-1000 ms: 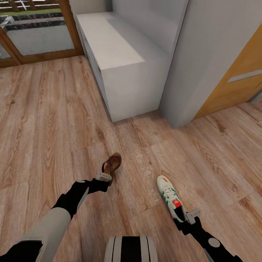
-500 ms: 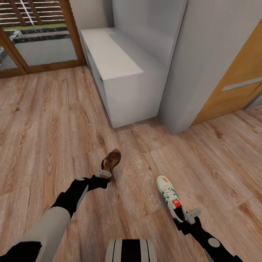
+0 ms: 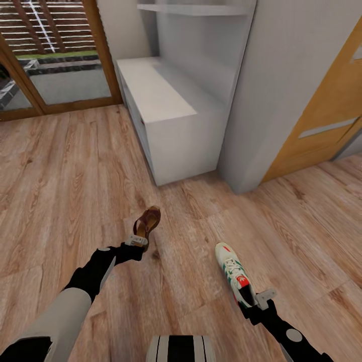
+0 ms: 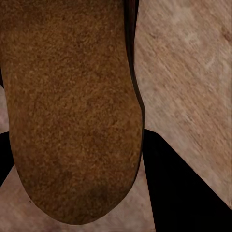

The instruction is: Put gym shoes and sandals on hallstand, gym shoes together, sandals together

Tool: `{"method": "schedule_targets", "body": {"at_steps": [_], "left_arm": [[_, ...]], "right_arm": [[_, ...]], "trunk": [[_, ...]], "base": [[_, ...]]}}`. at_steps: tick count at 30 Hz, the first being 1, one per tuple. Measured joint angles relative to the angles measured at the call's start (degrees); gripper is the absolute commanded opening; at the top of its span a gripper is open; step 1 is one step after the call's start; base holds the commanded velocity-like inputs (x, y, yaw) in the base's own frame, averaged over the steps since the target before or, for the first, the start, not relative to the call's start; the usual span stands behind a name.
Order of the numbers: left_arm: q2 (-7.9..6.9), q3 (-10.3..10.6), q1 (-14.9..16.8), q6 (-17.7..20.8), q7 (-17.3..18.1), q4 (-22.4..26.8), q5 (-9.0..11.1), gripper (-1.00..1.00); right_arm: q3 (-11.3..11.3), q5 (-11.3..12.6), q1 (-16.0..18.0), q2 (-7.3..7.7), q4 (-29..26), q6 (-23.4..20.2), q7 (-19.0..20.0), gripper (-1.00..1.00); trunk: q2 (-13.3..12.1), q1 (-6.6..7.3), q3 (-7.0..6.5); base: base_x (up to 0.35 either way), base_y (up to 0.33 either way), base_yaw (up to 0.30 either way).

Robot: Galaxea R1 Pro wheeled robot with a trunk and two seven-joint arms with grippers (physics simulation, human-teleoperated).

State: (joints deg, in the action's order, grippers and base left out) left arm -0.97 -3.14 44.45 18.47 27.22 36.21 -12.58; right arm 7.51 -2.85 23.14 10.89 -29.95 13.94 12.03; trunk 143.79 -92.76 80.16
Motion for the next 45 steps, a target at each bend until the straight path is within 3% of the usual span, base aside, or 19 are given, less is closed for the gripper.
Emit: {"method": "schedule_targets", "body": {"at_steps": [4, 9, 16, 20, 25, 31, 32, 33, 36, 38, 45], "left_arm": [[-1.08, -0.18, -1.70, -1.21, -0.24, -0.01, 0.17, -1.00], [-2.27, -0.94, -4.23, -6.32, -0.77, -0.63, -0.05, -1.00], [-2.79, -7.01, -9.10, -11.21, -0.81, -0.80, -0.10, -1.00], [-2.91, -10.10, -12.49, -16.76, -0.79, -0.78, -0.06, -1.00], [-2.87, -13.16, -17.37, -22.11, -1.46, -0.68, 0.05, -1.00], [-2.85, -17.34, -22.48, -28.12, -4.01, -0.84, 0.18, -1.00], [-2.77, -20.80, -24.57, -30.80, -5.98, -2.15, 0.69, -1.00], [-2.72, -21.81, -26.05, -31.83, -6.72, -3.34, -0.01, -1.00], [-2.71, -24.23, -26.65, -35.27, -8.75, -7.15, 0.21, -1.00], [-2.74, -25.05, -27.27, -38.10, -10.48, -9.72, 0.11, -1.00], [-2.57, -25.17, -29.66, -41.89, -11.67, -11.91, -0.11, -1.00]], "right_arm": [[0.00, 0.01, 0.02, -0.02, 0.06, 0.00, 0.00, -1.00], [0.01, 0.05, 0.02, -0.03, 0.35, 0.00, -0.05, -1.00], [0.00, 0.02, -0.04, -0.03, 0.74, 0.00, -0.15, -1.00], [-0.02, 0.00, -0.05, 0.03, 1.74, 0.05, -0.19, -1.00], [0.07, 0.47, -0.05, -0.07, 7.21, 1.00, -0.84, -1.00], [-0.18, 3.60, -0.06, -0.17, 14.90, 8.98, -1.96, -1.00], [-0.90, 7.62, -0.08, -0.09, 18.55, 12.08, -2.20, -1.00], [-0.39, 8.75, -0.07, -0.11, 19.67, 12.83, -2.23, -1.00], [-0.29, 10.88, -0.06, -0.21, 22.51, 15.60, -2.26, -1.00], [-0.13, 11.34, -0.07, -0.74, 24.92, 18.49, -2.29, -1.00], [-0.14, 11.49, -0.11, -2.44, 27.33, 20.61, -2.24, -1.00]], "trunk": [[-0.05, 0.11, -1.13], [-0.12, 0.23, -2.66], [-0.21, 0.41, -4.83], [-0.27, 0.52, -6.07], [-0.33, 0.64, -7.62], [-0.41, 0.80, -9.49], [-0.42, 0.83, -9.80], [-0.44, 0.84, -10.11], [-0.48, 0.93, -11.05], [-0.51, 0.98, -11.67], [-1.76, 1.74, -13.73]], "base": [[0.000, 0.000, 0.000], [0.000, 0.000, 0.000], [0.000, 0.000, 0.000], [0.000, 0.000, 0.000], [0.000, 0.000, 0.000], [0.000, 0.000, 0.000], [0.000, 0.000, 0.000], [0.000, 0.000, 0.000], [0.000, 0.000, 0.000], [0.000, 0.000, 0.000], [0.000, 0.000, 0.000]]}}
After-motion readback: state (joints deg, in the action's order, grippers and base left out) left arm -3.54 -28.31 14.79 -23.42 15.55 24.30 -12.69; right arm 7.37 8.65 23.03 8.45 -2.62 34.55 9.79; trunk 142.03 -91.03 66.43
